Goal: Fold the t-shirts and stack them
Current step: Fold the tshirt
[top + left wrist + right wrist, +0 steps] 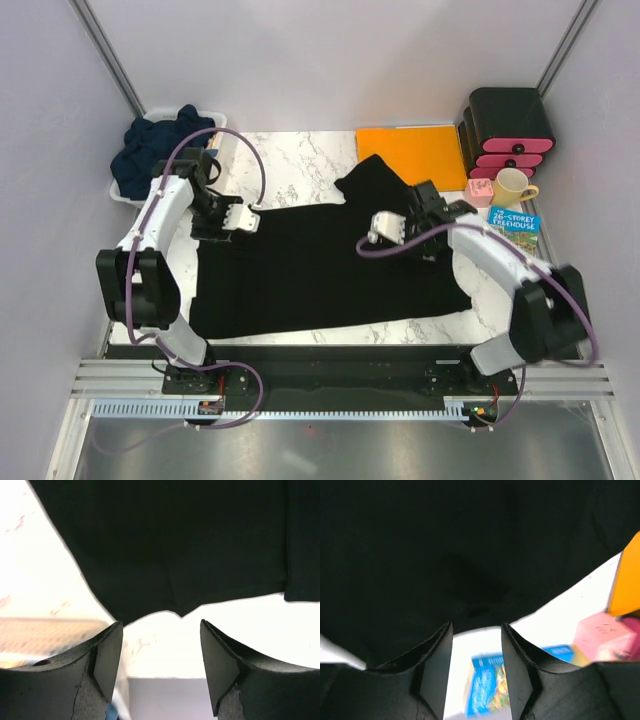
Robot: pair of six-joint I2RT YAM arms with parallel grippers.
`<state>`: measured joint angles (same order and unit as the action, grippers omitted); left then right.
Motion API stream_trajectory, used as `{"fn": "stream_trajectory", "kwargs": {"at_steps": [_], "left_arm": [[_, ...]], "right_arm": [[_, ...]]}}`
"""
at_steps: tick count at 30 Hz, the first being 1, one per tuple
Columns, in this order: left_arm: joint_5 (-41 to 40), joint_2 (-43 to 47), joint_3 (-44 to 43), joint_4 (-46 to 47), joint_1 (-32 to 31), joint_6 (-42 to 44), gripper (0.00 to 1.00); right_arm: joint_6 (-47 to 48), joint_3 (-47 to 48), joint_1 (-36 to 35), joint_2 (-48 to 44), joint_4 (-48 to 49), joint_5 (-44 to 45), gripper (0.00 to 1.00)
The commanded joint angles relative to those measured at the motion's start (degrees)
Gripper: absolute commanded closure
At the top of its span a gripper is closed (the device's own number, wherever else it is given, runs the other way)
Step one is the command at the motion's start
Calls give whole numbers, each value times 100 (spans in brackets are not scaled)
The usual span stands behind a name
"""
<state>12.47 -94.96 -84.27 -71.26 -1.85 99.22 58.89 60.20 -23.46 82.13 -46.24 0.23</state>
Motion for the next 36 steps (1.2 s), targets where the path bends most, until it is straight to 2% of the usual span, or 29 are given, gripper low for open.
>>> {"fn": "stream_trajectory", "kwargs": {"at_steps": [1,4,5,9,12,14,15,16,18,20,24,30,36], "left_arm": [[168,-111,568,480,-140,-333,30],[168,-93,903,622,-254,-412,30],[177,-84,956,692,-290,-464,30],[273,-76,1044,816,-378,-667,30],[274,-67,1053,868,-395,-755,30],[282,-67,1062,886,-395,-764,30],[282,-58,1070,895,-404,-772,30],[291,-58,1070,886,-413,-799,30],[300,-32,1088,904,-430,-808,30],[300,-14,1097,904,-448,-808,30],[230,-40,1106,904,-518,-764,30],[89,-84,1009,895,-633,-667,30],[-25,-163,895,851,-782,-623,30]], "right_arm": [[-1747,1331,893,1277,942,-416,49],[-2294,2211,1325,2078,661,-1164,49],[-2329,2389,1396,2340,486,-1557,49],[-2120,2891,1520,2650,28,-2000,49],[-1593,3460,1564,2896,-840,-2341,49],[-1250,3830,1704,3167,-1763,-2571,49],[-1136,4258,1774,3291,-2114,-2963,49],[-1021,4480,1923,3423,-2848,-3133,50],[-810,4937,2117,3792,-3477,-3388,50],[-1053,4896,2197,3942,-3743,-3398,52],[-828,4028,2329,3907,-3752,-3223,50],[-555,3262,2320,3820,-3752,-3960,48],[-449,3278,2320,4012,-3743,-4364,48]]}}
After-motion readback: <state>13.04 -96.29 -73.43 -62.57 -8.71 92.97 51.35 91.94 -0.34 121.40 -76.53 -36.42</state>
